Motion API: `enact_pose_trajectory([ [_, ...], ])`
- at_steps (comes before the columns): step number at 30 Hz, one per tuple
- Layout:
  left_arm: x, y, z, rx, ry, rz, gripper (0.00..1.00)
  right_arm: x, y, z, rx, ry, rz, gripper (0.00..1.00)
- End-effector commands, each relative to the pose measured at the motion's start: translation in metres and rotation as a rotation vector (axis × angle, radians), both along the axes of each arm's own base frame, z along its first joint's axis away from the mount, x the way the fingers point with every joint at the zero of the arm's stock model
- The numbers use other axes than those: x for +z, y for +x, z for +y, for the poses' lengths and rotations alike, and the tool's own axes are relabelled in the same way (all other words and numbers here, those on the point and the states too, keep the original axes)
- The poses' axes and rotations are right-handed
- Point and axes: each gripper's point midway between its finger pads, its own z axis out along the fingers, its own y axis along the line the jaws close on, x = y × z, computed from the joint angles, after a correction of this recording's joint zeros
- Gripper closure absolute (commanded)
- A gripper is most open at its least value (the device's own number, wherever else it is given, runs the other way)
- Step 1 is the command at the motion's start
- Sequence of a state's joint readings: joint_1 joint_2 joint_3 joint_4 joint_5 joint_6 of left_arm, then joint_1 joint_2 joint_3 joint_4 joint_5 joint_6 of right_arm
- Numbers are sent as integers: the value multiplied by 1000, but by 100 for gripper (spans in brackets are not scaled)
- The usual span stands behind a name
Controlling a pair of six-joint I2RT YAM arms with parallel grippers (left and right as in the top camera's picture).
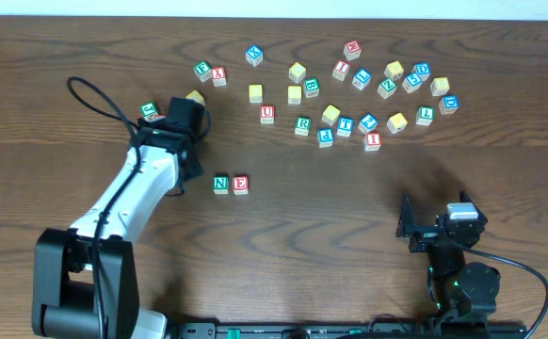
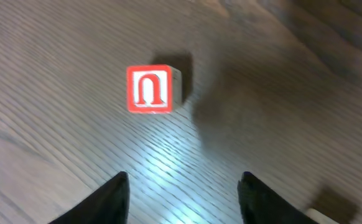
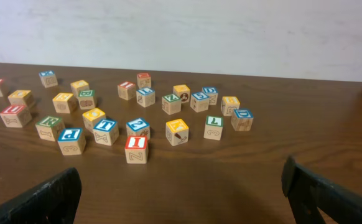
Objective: Spell out NEURIPS
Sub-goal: 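Lower the left gripper over the red U block and align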
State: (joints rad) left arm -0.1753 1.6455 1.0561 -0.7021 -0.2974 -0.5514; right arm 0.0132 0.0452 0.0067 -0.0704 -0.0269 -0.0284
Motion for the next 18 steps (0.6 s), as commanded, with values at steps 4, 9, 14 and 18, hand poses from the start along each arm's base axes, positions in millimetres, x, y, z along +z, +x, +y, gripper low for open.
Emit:
enact_pose_trajectory([
  [4,9,9,18,30,-23,-22,39,-1,0,-1,-6,17,3,1],
  [9,8,9,23,48,-40,-21,39,-1,0,-1,-6,17,3,1],
  [14,9,14,22,21,-43,-35,39,-1,0,-1,-5,17,3,1],
  [18,9,17,21,21,-44,-47,38,-1,0,-1,-6,17,3,1],
])
